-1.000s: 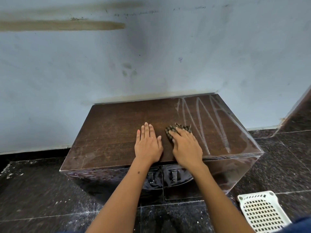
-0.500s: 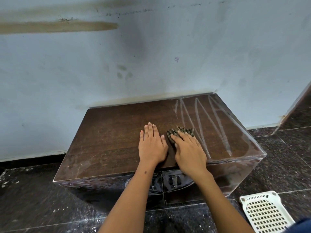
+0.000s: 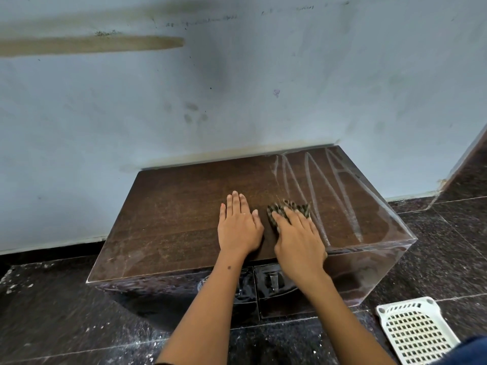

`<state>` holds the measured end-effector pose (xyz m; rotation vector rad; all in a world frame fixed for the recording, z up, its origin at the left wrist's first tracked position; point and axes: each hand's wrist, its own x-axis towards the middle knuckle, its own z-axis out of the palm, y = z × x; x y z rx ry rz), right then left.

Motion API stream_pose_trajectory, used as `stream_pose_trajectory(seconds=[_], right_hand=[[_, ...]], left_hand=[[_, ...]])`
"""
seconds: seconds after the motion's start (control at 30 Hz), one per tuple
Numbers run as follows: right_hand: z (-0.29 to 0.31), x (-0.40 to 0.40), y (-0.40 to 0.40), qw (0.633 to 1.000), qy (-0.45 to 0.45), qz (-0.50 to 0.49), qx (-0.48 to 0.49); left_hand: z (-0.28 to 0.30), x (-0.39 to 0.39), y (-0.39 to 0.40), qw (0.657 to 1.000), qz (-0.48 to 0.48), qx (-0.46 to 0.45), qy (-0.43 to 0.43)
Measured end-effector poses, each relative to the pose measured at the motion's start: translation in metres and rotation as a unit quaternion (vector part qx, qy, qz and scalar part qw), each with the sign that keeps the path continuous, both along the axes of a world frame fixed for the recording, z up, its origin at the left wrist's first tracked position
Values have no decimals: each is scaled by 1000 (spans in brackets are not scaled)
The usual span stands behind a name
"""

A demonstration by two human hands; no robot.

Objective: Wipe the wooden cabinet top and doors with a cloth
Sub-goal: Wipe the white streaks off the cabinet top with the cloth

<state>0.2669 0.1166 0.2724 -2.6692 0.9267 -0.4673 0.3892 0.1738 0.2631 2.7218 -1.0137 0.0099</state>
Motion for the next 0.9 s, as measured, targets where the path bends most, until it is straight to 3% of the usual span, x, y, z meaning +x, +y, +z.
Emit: stream_pose_trajectory(seconds=[0.17,0.37,0.63,0.9], right_hand=[[16,29,-28,999,28,26,26],[-4,-24,9,1000,-19,-13,-13],[19,16,-27,999,40,10,26],[-5,-23,-6,1000,-5,7,-15]], left_hand=[[4,-1,2,1000,-4,10,5],[0,0,0,1000,3,-2,1],[3,0,1,1000,-2,10,8],[0,1,0,1000,3,5,1]])
